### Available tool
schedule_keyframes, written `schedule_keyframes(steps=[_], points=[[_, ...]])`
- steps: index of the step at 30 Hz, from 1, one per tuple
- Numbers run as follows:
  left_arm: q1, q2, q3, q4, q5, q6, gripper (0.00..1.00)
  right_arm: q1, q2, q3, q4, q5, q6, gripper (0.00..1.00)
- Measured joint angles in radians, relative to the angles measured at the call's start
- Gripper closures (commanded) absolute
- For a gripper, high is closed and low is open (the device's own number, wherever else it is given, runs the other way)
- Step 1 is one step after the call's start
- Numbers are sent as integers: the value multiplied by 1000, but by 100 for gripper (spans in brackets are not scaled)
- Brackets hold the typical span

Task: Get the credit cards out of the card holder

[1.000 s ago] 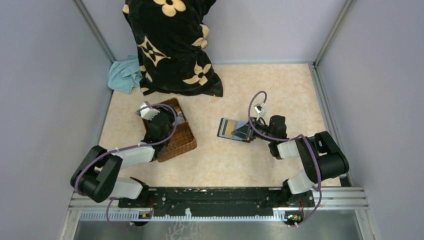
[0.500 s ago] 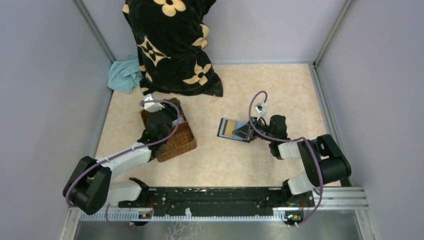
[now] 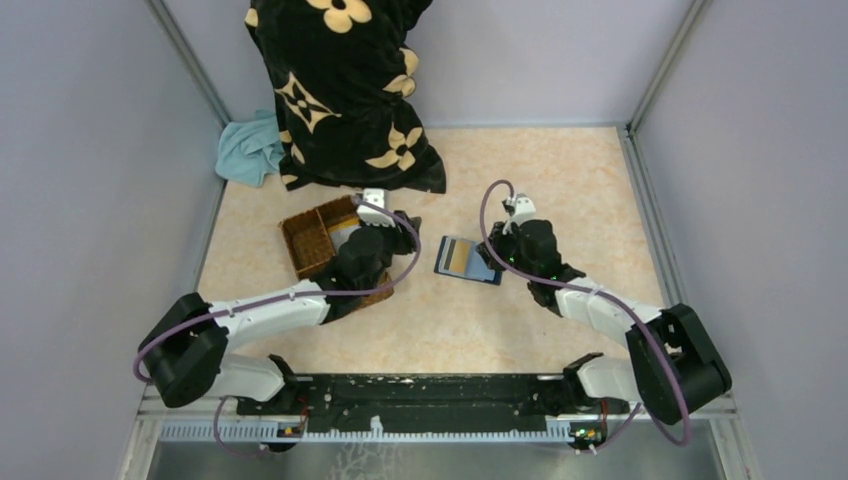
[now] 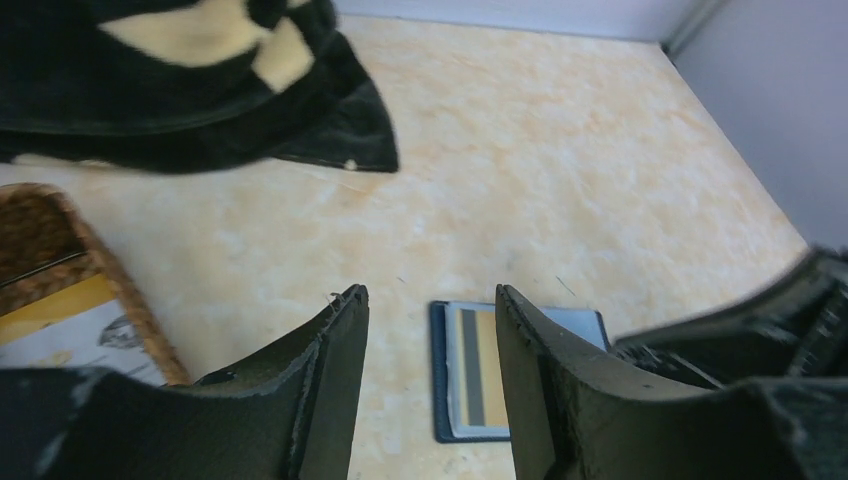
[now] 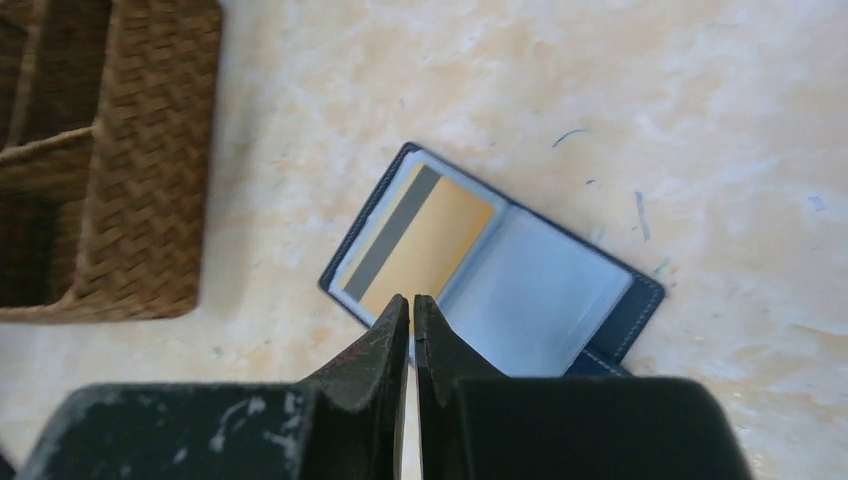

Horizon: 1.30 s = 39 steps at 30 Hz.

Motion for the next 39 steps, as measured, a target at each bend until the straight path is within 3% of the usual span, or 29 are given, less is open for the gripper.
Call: schedule_keyframes(steps=[4,6,9,11,14,18,26,28,29,30,31,32,33,34,35,36,39], points=[[-70,21,29,-16,13,57,44,100,3,85,-110,254,-70,81],[-81,19,26,-21,21,69,44,117,14,118,-126,335,-79,65],[-80,-6,-11,-19,24,86,44,121,33,143,-142,431,-81,49],[-79,-30,-35,-19,27,97,44,129,51,152,-170,506,-92,48],[-79,-48,-47,-19,47,112,35,136,75,167,-208,562,-93,65],[-79,-39,-45,-26,82,99,34,143,96,172,-240,602,-77,97],[-79,32,-34,-52,177,34,36,161,126,172,-280,618,-55,100],[-79,35,-34,-62,194,28,36,190,115,172,-292,674,-76,89],[-79,35,-34,-66,200,25,36,208,106,172,-294,701,-87,75],[-79,35,-34,-68,207,25,36,231,94,172,-292,733,-99,45],[-79,35,-34,-68,212,25,35,255,76,171,-285,760,-108,39],[-79,35,-34,-67,220,26,35,268,56,169,-274,780,-99,44],[-79,35,-34,-66,231,29,35,274,41,167,-264,793,-85,55],[-79,35,-34,-64,245,33,35,268,28,163,-254,791,-64,79],[-79,35,-34,-63,255,34,35,243,19,158,-251,773,-26,93],[-79,35,-34,-61,269,34,35,220,18,155,-255,757,-10,100],[-79,56,-24,-55,307,34,36,136,19,127,-280,690,84,100]])
